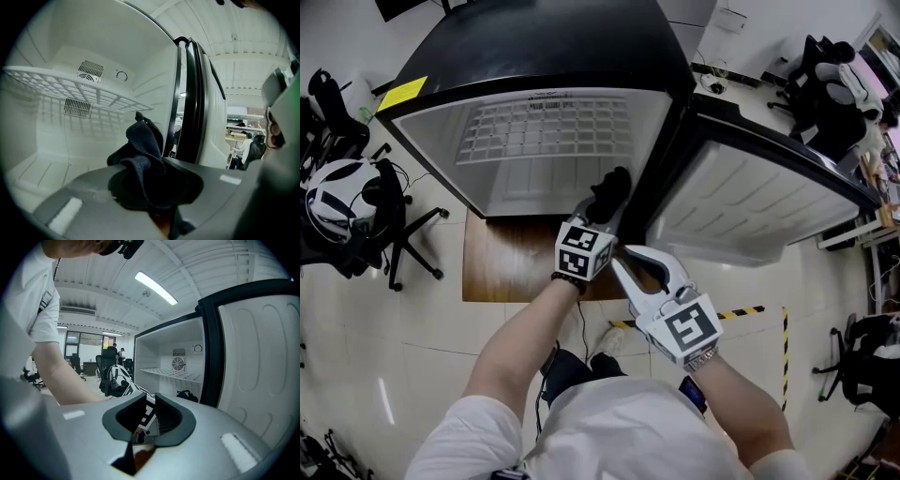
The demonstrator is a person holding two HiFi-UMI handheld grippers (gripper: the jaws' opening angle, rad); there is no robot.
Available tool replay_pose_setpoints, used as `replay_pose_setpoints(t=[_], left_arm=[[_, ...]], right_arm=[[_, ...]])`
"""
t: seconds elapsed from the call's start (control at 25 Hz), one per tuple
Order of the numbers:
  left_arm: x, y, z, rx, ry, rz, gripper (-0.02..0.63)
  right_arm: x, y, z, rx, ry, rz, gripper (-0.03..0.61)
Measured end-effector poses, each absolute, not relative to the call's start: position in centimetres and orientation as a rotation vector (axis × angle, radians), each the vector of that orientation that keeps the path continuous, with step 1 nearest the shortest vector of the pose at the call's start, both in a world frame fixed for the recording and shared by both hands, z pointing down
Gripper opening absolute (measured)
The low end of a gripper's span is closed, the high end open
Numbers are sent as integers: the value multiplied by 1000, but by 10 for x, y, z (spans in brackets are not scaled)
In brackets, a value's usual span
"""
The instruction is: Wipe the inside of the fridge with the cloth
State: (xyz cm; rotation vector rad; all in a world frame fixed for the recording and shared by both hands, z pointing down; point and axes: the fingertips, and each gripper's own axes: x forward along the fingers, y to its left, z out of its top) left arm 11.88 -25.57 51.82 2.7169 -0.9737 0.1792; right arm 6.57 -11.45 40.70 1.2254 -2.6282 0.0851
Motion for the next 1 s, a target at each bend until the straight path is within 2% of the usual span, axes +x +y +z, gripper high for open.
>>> replay_pose_setpoints(t=[0.48,0.68,0.84,1.0], left_arm=[[99,-241,508,2744,-909,173,74],[95,-217,492,2779,-737,125,74],[91,-193,467,2793,-504,50,75],[86,-164,436,2822,-269,23,75]], right_arm=[[76,-119,408,1249,-2586,122,61],[87,-125,407,1267,-2561,140,67],[105,-132,405,1282,-2536,174,98],[121,-133,404,1268,-2539,230,178]])
